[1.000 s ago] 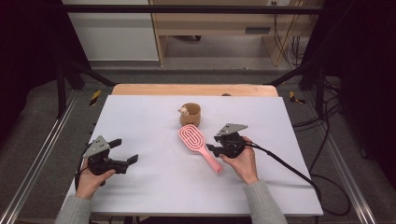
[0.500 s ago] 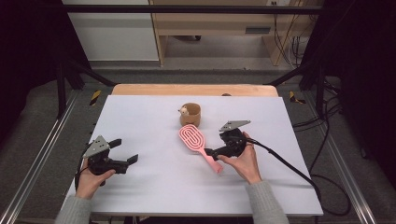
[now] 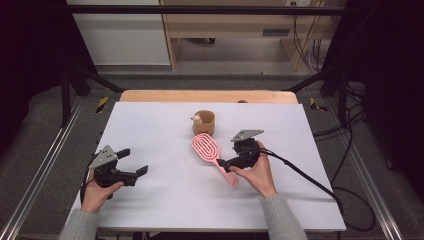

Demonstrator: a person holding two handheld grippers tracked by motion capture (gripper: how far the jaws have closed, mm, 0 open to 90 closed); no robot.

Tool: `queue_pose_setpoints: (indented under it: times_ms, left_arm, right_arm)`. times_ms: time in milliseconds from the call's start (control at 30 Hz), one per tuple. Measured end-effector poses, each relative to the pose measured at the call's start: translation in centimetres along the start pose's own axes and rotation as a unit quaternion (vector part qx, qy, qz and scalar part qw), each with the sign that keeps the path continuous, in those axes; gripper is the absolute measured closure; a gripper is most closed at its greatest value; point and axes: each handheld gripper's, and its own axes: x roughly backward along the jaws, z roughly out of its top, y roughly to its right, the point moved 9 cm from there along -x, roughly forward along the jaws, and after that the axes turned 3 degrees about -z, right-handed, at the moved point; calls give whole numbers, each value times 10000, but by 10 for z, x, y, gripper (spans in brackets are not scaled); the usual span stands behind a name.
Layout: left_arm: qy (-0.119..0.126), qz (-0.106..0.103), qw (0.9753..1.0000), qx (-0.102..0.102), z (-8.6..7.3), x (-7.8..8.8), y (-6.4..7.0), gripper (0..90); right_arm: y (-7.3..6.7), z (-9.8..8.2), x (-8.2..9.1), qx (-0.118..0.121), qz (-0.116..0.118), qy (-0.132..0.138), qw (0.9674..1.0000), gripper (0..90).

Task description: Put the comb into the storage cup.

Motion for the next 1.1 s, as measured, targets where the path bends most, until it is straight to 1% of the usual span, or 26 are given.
queue_pose_setpoints:
  times_ms: [100, 133, 200, 367, 400, 433, 533, 700, 833, 933, 1000, 1100]
  left_arm:
    - [-1, 3, 10000, 3, 0, 0, 0, 17]
    - [-2, 4, 10000, 5, 0, 0, 0, 17]
    - [-4, 4, 10000, 4, 0, 0, 0, 17]
    - [-9, 2, 10000, 6, 0, 0, 0, 17]
    - [-9, 2, 10000, 6, 0, 0, 0, 16]
    - [-9, 2, 10000, 4, 0, 0, 0, 16]
    - [-5, 1, 10000, 9, 0, 0, 0, 16]
    - [-12, 2, 10000, 8, 0, -1, 0, 17]
    - [-17, 5, 10000, 8, -1, -1, 0, 17]
    - [-15, 3, 10000, 7, 0, -1, 0, 17]
    - [-20, 0, 10000, 5, -1, -1, 0, 17]
    - [-14, -3, 10000, 6, 0, -1, 0, 17]
  right_arm:
    - [-4, 2, -2, -68, 127, 62, 9999, 71]
    - [-4, 1, -4, -70, 85, 19, 9999, 70]
    - [-3, 0, -6, 5, -10, -64, 10000, 69]
    - [-10, 2, -13, 64, 31, -156, 9999, 68]
    - [-10, 2, -14, 77, 50, -136, 9999, 69]
    - [-12, 2, -16, 22, 97, -141, 9999, 71]
    - [-10, -1, -20, 45, 53, -240, 9997, 71]
    - [-12, -6, -27, 33, 90, -360, 9993, 85]
    - [-11, -9, -31, 49, 64, -443, 9990, 91]
    - [-11, -12, -36, 26, 71, -520, 9986, 111]
    - [-11, -14, -38, 61, 103, -564, 9983, 159]
    - [-12, -18, -42, 79, 155, -644, 9978, 186]
